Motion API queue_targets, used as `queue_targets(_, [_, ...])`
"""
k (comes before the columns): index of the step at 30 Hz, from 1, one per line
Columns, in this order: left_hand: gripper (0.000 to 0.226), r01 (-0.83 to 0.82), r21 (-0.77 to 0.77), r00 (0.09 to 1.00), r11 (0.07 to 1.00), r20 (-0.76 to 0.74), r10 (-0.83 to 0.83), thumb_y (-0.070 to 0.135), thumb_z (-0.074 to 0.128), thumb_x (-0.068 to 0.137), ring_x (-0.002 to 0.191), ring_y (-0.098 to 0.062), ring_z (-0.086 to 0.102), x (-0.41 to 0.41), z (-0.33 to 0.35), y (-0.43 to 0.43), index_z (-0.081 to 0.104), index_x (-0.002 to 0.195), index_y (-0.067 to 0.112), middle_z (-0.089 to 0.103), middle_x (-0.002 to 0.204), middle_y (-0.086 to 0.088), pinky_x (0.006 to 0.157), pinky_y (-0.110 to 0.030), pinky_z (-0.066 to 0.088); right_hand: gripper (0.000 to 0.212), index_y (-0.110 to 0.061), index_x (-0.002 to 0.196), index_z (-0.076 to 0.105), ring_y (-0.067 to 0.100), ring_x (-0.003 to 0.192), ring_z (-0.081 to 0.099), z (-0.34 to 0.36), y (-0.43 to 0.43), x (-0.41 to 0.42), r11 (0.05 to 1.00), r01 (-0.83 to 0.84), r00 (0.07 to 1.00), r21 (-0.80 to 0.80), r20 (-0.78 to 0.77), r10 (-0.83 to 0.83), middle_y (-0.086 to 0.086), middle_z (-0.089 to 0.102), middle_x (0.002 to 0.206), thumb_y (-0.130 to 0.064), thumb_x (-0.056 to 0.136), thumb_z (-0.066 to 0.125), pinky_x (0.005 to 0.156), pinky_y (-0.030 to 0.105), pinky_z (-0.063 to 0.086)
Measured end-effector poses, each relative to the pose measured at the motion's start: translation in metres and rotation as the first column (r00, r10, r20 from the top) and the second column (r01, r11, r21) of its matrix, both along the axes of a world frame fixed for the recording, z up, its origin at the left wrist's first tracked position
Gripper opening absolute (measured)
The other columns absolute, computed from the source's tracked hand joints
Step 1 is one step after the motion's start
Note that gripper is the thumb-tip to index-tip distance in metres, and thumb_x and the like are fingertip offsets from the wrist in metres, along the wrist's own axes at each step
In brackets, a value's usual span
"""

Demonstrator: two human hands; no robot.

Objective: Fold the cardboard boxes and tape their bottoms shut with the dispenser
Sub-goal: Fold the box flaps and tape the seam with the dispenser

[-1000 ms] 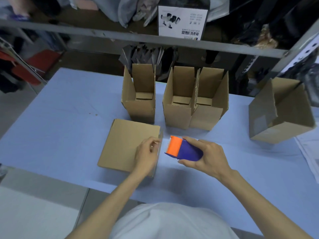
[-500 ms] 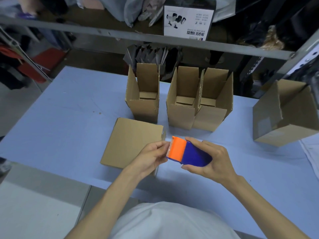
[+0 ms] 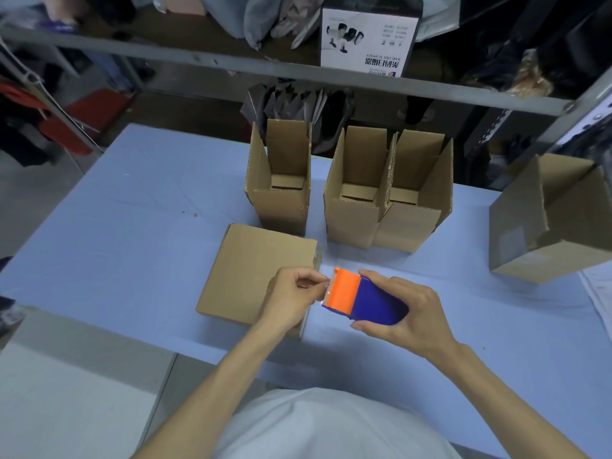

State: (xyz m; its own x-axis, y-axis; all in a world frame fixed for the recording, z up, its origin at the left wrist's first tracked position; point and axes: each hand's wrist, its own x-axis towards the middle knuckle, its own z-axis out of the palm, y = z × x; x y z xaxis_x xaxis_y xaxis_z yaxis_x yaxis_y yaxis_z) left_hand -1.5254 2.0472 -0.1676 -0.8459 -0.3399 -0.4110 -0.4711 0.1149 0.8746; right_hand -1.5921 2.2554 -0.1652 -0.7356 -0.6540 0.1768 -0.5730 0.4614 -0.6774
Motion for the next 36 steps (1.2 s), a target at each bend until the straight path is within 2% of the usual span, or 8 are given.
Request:
queue_targets(11, [0.017, 0.007, -0.238, 0.999, 0.971, 0.038, 0.002, 0.012, 0.074, 0.081, 0.070, -0.008, 0.069, -0.007, -0.016, -0.015, 0.072, 0.069, 0.023, 0.071, 0.069, 0.009, 0.070, -0.032, 0.059, 0.078, -0.031, 0.132, 0.055, 0.012, 0.072, 0.056, -0.006, -0.017, -0.004, 0.979, -0.041, 0.999, 0.201, 0.013, 0.039, -0.006, 0.066, 0.090, -0.062, 0.064, 0.077, 0.065, 0.027, 0.051])
queue_targets(15, [0.024, -0.067, -0.360, 0.995, 0.930, 0.040, 0.087, 0.015, 0.077, 0.076, 0.067, -0.005, 0.065, -0.008, -0.020, -0.043, 0.068, 0.059, 0.028, 0.066, 0.062, 0.016, 0.066, -0.023, 0.050, 0.074, -0.031, 0.130, 0.057, 0.010, 0.067, 0.051, -0.009, 0.000, -0.006, 0.958, 0.001, 1.000, 0.287, -0.013, 0.003, -0.009, 0.064, 0.085, -0.061, 0.065, 0.077, 0.062, 0.024, 0.048])
queue_targets(19, [0.020, -0.058, -0.330, 0.991, 0.942, 0.095, 0.094, 0.017, 0.079, 0.076, 0.055, 0.001, 0.060, -0.005, -0.025, -0.072, 0.070, 0.060, 0.022, 0.066, 0.055, 0.011, 0.063, -0.019, 0.044, 0.070, -0.034, 0.124, 0.062, 0.013, 0.071, 0.060, -0.013, 0.023, -0.015, 0.949, 0.078, 0.997, 0.304, -0.003, -0.081, -0.012, 0.067, 0.084, -0.056, 0.061, 0.082, 0.063, 0.029, 0.051])
queue_targets(26, [0.005, -0.071, -0.408, 0.997, 0.910, -0.005, 0.075, 0.018, 0.075, 0.080, 0.067, -0.003, 0.065, -0.009, -0.036, -0.067, 0.076, 0.080, 0.022, 0.070, 0.065, 0.010, 0.067, -0.019, 0.044, 0.065, -0.039, 0.120, 0.061, 0.016, 0.084, 0.064, -0.025, 0.011, -0.036, 0.930, 0.077, 0.997, 0.359, 0.002, -0.083, -0.013, 0.071, 0.098, -0.060, 0.061, 0.077, 0.069, 0.029, 0.052])
queue_targets(29, [0.057, -0.056, -0.391, 0.998, 0.919, 0.016, 0.068, 0.020, 0.079, 0.077, 0.076, -0.009, 0.066, -0.011, -0.036, -0.066, 0.057, 0.128, 0.033, 0.068, 0.063, 0.004, 0.071, -0.015, 0.044, 0.067, -0.038, 0.123, 0.059, 0.017, 0.082, 0.064, -0.031, 0.007, -0.044, 0.918, 0.052, 0.998, 0.393, -0.037, -0.041, -0.011, 0.071, 0.097, -0.062, 0.062, 0.075, 0.062, 0.022, 0.042])
queue_targets(30, [0.067, -0.058, -0.390, 0.997, 0.919, 0.019, 0.071, 0.019, 0.080, 0.076, 0.077, -0.009, 0.065, -0.012, -0.037, -0.067, 0.050, 0.133, 0.034, 0.068, 0.062, 0.003, 0.071, -0.015, 0.043, 0.068, -0.037, 0.124, 0.059, 0.016, 0.081, 0.063, -0.033, 0.007, -0.045, 0.913, 0.041, 0.998, 0.405, -0.052, -0.022, -0.010, 0.071, 0.097, -0.063, 0.063, 0.075, 0.061, 0.019, 0.038])
queue_targets(33, [0.050, -0.107, -0.426, 0.993, 0.898, 0.002, 0.119, 0.019, 0.081, 0.074, 0.082, -0.015, 0.065, -0.013, -0.042, -0.068, 0.059, 0.120, 0.021, 0.066, 0.063, 0.004, 0.074, -0.023, 0.045, 0.067, -0.036, 0.123, 0.060, 0.015, 0.078, 0.064, -0.036, 0.005, -0.050, 0.914, 0.050, 0.998, 0.402, -0.050, -0.032, -0.011, 0.071, 0.093, -0.061, 0.062, 0.076, 0.059, 0.014, 0.033])
queue_targets(36, [0.036, -0.139, -0.447, 0.990, 0.884, -0.030, 0.140, 0.021, 0.079, 0.076, 0.078, -0.015, 0.063, -0.013, -0.045, -0.066, 0.060, 0.107, 0.019, 0.064, 0.065, 0.007, 0.069, -0.027, 0.045, 0.066, -0.037, 0.122, 0.061, 0.016, 0.078, 0.064, -0.038, 0.002, -0.051, 0.915, 0.048, 0.999, 0.402, -0.023, -0.042, -0.011, 0.071, 0.092, -0.061, 0.062, 0.076, 0.061, 0.019, 0.038])
